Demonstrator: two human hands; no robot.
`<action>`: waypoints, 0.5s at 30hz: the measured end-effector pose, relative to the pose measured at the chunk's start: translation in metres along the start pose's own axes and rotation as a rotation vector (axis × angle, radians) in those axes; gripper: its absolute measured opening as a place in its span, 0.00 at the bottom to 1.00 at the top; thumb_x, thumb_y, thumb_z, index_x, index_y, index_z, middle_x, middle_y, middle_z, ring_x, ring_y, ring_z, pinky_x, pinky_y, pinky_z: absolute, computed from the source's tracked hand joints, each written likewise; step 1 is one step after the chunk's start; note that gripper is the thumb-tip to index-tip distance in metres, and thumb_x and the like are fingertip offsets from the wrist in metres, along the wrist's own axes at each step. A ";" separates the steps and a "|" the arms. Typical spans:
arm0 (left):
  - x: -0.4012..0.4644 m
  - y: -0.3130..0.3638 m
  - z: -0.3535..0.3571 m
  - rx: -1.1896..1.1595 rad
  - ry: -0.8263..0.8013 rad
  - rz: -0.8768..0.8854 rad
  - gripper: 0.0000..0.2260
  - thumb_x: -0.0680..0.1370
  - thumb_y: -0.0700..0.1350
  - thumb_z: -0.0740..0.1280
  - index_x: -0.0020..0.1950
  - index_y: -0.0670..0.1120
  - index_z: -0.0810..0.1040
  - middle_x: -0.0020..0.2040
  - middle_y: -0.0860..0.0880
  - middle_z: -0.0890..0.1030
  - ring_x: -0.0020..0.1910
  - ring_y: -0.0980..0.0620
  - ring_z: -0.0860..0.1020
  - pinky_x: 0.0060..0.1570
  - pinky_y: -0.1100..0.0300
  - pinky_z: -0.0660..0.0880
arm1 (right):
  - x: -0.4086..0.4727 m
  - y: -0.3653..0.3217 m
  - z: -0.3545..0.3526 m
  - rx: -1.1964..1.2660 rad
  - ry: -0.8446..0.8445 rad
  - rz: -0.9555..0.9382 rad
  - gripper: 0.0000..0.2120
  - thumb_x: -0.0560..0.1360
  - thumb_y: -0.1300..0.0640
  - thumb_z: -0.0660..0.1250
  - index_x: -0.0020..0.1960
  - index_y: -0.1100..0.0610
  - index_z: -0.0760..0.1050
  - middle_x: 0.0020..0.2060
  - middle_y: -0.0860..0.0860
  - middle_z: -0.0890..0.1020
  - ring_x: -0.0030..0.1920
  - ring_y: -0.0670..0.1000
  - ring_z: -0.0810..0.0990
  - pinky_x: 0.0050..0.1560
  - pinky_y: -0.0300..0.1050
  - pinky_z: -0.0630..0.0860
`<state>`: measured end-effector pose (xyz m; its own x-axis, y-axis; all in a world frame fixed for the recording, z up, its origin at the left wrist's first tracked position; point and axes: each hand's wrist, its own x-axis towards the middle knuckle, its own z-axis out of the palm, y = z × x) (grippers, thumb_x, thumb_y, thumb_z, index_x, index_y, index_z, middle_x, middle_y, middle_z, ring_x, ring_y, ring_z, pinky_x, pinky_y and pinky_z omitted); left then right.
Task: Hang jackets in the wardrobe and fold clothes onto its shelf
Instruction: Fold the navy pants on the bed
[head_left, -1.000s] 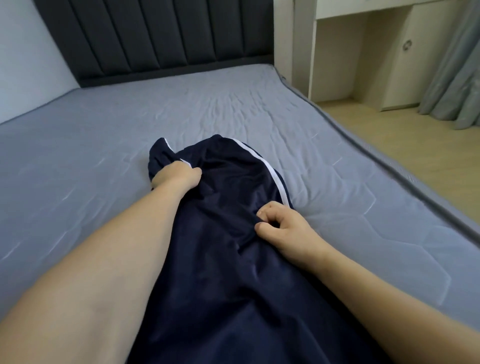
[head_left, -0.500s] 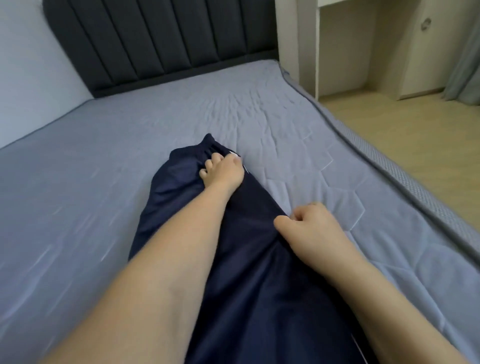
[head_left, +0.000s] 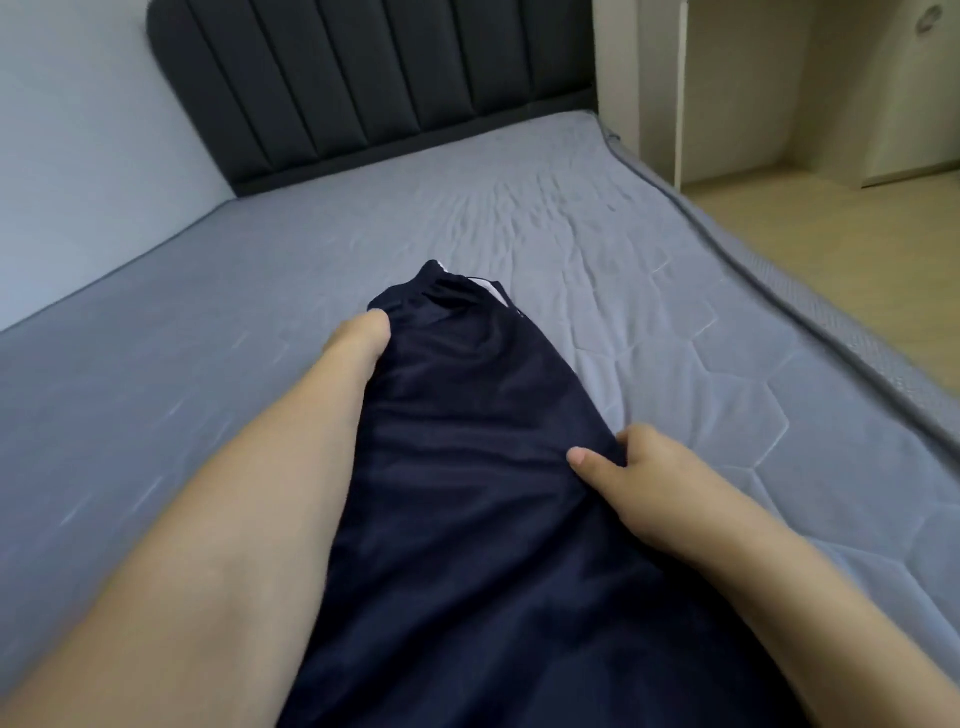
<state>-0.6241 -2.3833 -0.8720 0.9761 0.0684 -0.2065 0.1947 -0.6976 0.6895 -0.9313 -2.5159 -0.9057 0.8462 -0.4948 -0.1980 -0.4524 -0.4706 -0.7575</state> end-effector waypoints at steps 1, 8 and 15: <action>0.000 0.004 -0.005 -0.056 -0.082 0.004 0.21 0.80 0.48 0.57 0.70 0.41 0.71 0.69 0.42 0.73 0.65 0.41 0.72 0.66 0.48 0.70 | 0.001 0.000 0.002 -0.019 0.021 -0.004 0.18 0.78 0.40 0.59 0.46 0.56 0.70 0.39 0.48 0.76 0.39 0.48 0.74 0.32 0.41 0.65; 0.003 0.055 -0.002 0.168 0.475 0.439 0.15 0.82 0.49 0.57 0.65 0.41 0.66 0.59 0.40 0.79 0.56 0.38 0.77 0.45 0.48 0.70 | -0.006 -0.002 0.017 -0.398 0.451 -0.093 0.18 0.81 0.43 0.51 0.41 0.55 0.58 0.29 0.46 0.66 0.26 0.43 0.60 0.24 0.40 0.53; -0.032 -0.006 0.044 0.636 0.321 0.431 0.27 0.82 0.56 0.51 0.79 0.49 0.49 0.79 0.43 0.49 0.77 0.40 0.49 0.72 0.36 0.47 | -0.001 0.004 0.018 -0.405 0.369 -0.111 0.18 0.82 0.43 0.50 0.44 0.56 0.59 0.31 0.46 0.65 0.32 0.52 0.66 0.30 0.47 0.61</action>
<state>-0.6607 -2.4131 -0.9003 0.9515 -0.1642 0.2603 -0.2003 -0.9725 0.1186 -0.9287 -2.5045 -0.9197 0.7730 -0.6150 0.1555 -0.4998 -0.7415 -0.4477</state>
